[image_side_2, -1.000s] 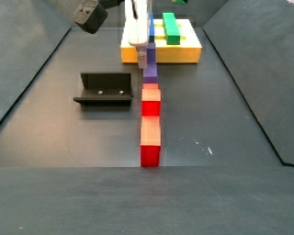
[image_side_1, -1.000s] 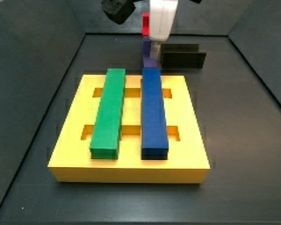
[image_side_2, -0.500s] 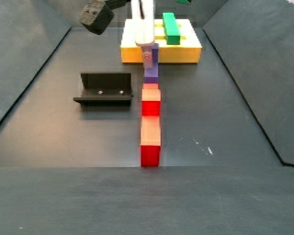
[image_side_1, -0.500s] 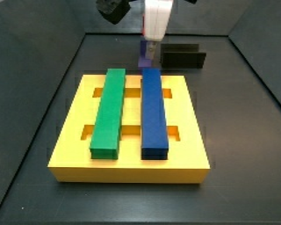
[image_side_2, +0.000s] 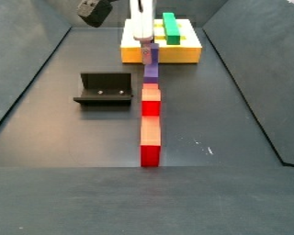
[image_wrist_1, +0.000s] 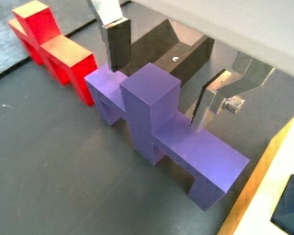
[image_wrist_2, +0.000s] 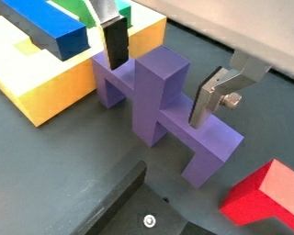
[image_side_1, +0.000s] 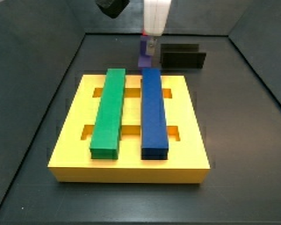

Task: Pick up the purple object. Move up. Move to above the board. Insert the purple object.
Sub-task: Pick up the purple object.

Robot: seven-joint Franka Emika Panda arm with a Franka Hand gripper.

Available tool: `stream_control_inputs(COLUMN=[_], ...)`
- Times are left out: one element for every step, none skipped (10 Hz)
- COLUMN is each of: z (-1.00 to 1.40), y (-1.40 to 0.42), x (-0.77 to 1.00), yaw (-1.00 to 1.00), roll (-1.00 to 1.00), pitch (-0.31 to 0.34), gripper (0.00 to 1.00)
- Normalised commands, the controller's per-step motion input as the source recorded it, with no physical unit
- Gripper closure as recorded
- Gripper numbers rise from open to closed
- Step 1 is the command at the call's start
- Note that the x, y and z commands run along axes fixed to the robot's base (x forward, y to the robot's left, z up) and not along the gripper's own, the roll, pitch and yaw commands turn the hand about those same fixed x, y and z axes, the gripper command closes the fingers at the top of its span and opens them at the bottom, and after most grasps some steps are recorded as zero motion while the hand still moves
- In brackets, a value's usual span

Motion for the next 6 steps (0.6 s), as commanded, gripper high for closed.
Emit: stream_control_inputs(z=[-0.08, -0.04, -0.02, -0.01, 0.0, 0.0], y=[0.0, 0.0, 0.0, 0.0, 0.0, 0.0], x=[-0.04, -0.07, -0.2, -0.17, -0.15, 0.0], yaw=[-0.27, -0.23, -0.12, -0.06, 0.0, 0.0], roll=[0.0, 0.0, 0.0, 0.0, 0.0, 0.0], pitch=[0.026, 0.003, 0.0, 0.0, 0.0, 0.0], gripper=[0.0, 0.0, 0.0, 0.0, 0.0, 0.0])
